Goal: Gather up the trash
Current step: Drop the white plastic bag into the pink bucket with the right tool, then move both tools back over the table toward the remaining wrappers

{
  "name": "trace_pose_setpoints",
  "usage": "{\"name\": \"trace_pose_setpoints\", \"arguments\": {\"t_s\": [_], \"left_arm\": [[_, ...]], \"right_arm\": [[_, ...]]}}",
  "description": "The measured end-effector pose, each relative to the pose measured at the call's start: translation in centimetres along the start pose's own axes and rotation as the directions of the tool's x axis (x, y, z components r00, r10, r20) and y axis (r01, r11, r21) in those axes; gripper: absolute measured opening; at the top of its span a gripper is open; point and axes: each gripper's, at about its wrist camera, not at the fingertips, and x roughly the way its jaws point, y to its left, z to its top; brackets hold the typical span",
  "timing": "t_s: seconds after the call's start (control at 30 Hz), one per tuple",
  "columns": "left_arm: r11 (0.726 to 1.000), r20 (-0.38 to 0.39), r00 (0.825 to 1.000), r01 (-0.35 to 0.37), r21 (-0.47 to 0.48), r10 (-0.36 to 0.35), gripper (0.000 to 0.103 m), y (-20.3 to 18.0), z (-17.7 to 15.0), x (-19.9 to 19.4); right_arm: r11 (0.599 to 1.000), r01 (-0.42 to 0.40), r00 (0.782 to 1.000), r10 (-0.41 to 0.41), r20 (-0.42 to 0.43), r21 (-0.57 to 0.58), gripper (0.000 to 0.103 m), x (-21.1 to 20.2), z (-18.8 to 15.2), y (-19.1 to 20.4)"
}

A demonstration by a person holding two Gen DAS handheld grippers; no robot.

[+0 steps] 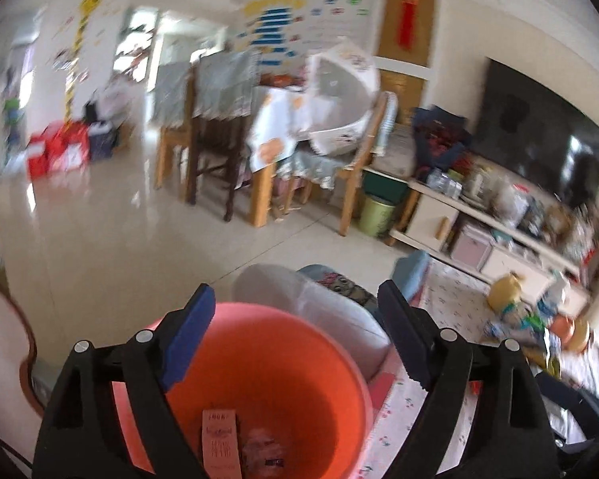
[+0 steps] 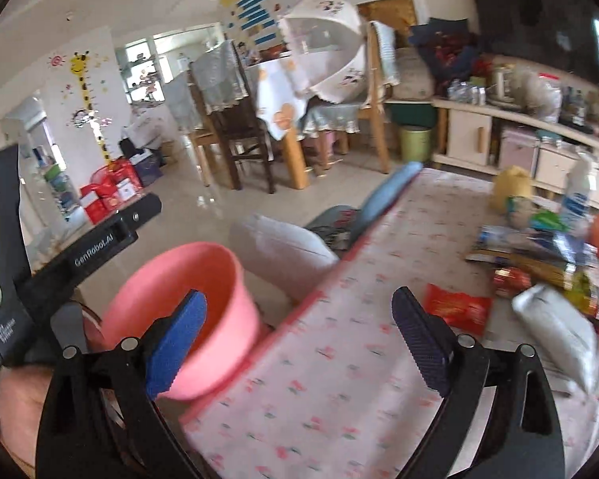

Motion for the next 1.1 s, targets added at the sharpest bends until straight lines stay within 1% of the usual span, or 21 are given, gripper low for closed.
{"name": "trace_pose_setpoints", "arguments": {"t_s": [0.1, 0.27, 0.5, 0.63, 0.87, 0.97, 1.1], "left_arm": [[0.998, 0.008, 0.999, 0.046, 0.042, -0.047, 0.084, -2.1, -0.2, -0.5], [0.99, 0.017, 0.996, 0.082, 0.119, -0.084, 0.084, -5.7, -0.4, -1.3], [0.961, 0.024, 0.991, 0.12, 0.247, -0.13, 0.084, -10.9, -1.4, -2.4], [0.95, 0.008, 0.986, 0.157, 0.269, -0.166, 0.084, -12.8, -2.0, -2.5], [0.928, -0.045, 0.978, 0.208, 0.309, -0.204, 0.084, -16.3, -3.4, -2.5], [0.917, -0.055, 0.976, 0.216, 0.334, -0.21, 0.084, -17.8, -4.0, -2.6], [0.91, -0.061, 0.976, 0.217, 0.353, -0.21, 0.084, -19.2, -4.5, -2.6]], "right_arm": [[0.999, 0.037, 0.999, -0.037, 0.01, -0.013, 0.093, -1.4, -0.9, -1.3], [0.994, 0.098, 0.995, -0.097, 0.038, -0.04, 0.095, -3.6, -2.2, -3.3], [0.987, 0.153, 0.987, -0.15, 0.057, -0.053, 0.096, -5.8, -3.2, -5.6], [0.985, 0.167, 0.983, -0.164, 0.077, -0.031, 0.096, -7.2, -3.4, -7.2], [0.982, 0.184, 0.979, -0.186, 0.087, 0.029, 0.097, -8.7, -4.0, -10.2], [0.98, 0.191, 0.977, -0.194, 0.082, 0.051, 0.097, -9.0, -4.4, -11.6], [0.977, 0.194, 0.976, -0.201, 0.083, 0.084, 0.097, -9.6, -4.7, -13.4]]}}
